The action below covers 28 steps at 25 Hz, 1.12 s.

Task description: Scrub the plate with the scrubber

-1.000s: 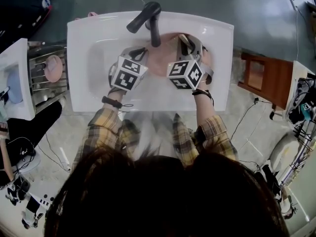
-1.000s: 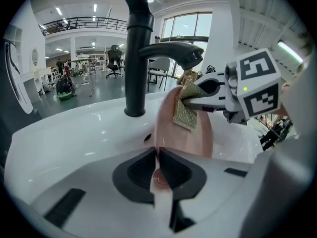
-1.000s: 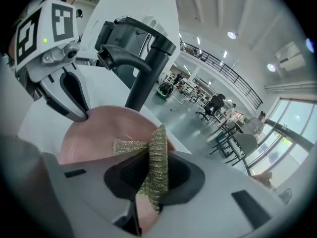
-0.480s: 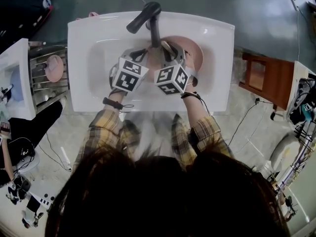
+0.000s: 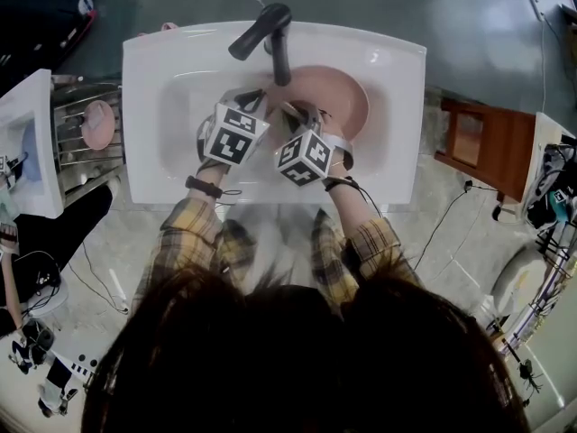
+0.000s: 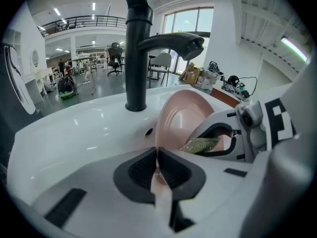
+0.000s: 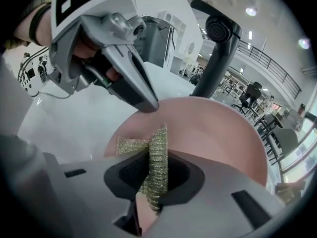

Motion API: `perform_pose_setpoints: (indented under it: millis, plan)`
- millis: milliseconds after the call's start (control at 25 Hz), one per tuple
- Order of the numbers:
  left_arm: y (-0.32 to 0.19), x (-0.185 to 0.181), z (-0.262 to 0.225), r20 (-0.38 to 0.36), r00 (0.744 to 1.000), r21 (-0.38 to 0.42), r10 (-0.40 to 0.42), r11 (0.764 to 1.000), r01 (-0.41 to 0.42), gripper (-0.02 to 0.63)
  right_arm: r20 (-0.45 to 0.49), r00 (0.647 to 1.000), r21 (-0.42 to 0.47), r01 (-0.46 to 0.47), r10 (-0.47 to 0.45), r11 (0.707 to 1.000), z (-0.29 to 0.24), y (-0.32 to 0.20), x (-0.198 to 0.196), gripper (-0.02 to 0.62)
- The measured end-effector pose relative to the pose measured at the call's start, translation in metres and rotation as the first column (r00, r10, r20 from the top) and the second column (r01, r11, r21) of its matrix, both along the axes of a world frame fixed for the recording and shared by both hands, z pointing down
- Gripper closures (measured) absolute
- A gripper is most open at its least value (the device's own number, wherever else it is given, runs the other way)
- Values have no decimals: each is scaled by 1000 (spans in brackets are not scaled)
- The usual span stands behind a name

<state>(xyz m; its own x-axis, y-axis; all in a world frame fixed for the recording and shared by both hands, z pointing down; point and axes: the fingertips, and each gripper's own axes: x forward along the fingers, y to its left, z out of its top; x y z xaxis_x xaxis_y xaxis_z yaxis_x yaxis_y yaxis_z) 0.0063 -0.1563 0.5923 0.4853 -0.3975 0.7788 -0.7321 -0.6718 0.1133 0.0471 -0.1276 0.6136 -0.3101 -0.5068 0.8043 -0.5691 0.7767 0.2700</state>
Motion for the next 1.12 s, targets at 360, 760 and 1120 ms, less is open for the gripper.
perform_pose_setpoints:
  millis: [360,760,1120]
  plan:
    - [5,2,7,10,1000,-6,25,1000,-25,583,-88,996,-79,6,-13,997,16,24,49,518]
    - [8,3,2,20,998,-10,53,999,-53,582,-182,979,15,-87,88,996,-2,4,115,517]
    - [13,5,3,9,998,-12,57,998,-57,577,-159,966,128,-185,205,974,-31,-37,142,517]
